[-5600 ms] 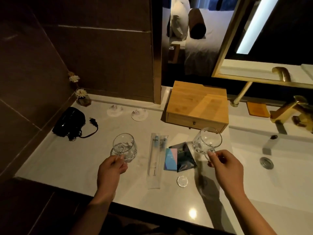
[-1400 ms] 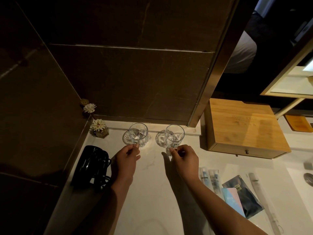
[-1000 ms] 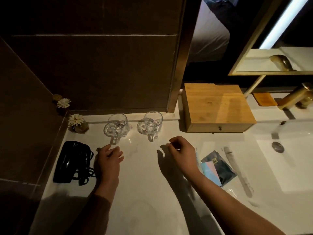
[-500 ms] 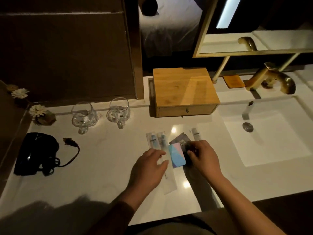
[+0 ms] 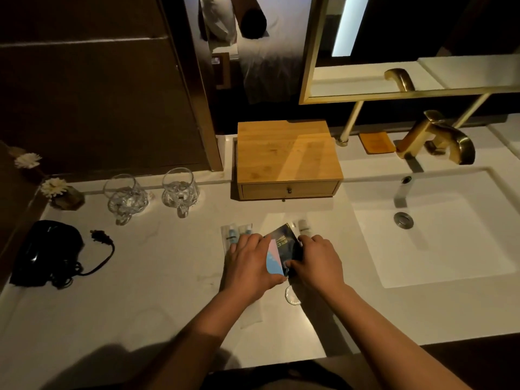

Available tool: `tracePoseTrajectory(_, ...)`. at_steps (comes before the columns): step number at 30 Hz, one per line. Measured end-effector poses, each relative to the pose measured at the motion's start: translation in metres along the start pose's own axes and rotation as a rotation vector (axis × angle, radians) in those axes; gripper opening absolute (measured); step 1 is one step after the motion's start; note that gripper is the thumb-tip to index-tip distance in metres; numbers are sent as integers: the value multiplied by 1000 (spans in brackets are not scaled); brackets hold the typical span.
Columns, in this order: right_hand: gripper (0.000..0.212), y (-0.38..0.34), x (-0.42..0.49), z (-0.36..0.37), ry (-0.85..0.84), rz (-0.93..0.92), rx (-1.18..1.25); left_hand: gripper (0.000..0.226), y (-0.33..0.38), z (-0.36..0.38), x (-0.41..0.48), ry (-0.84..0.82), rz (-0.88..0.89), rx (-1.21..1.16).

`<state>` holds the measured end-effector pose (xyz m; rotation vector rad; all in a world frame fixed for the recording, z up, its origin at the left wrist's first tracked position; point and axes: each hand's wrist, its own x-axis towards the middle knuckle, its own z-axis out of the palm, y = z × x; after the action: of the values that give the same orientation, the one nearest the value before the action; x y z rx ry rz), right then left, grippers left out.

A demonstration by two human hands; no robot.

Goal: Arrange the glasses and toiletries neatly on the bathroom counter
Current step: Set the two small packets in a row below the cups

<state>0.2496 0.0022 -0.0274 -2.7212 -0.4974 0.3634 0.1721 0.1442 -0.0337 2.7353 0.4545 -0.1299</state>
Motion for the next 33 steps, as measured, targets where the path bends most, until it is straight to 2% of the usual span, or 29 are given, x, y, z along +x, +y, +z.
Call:
tracePoseTrajectory(4, 26, 0, 6, 1, -8, 27, 42, 93, 3, -2, -5, 36, 1, -94)
tracePoseTrajectory(13, 58, -5, 2, 2, -6, 1, -56, 97, -42, -14, -28, 135, -190, -575)
tracePoseTrajectory(17, 59, -13, 7, -2, -66, 43, -117, 83, -71, -15, -30, 151, -287, -938)
tracePoseTrajectory(19, 57, -17, 10, -4, -81, 58, -138, 81, -80, -17, -30, 157, -297, -1046)
tracePoseTrajectory(26, 56, -22, 12, -8, -88, 66, -143, 85, -101, -24, -37, 168, -289, -1056)
tracePoseTrajectory(30, 52, -25, 6, -12, -86, 91, -83, 86, -123, -27, -47, 217, -312, -976)
tracePoseTrajectory(33, 32, -31, 7, -21, 5, 106, 103, 93, -145, -31, -54, 291, -292, -861)
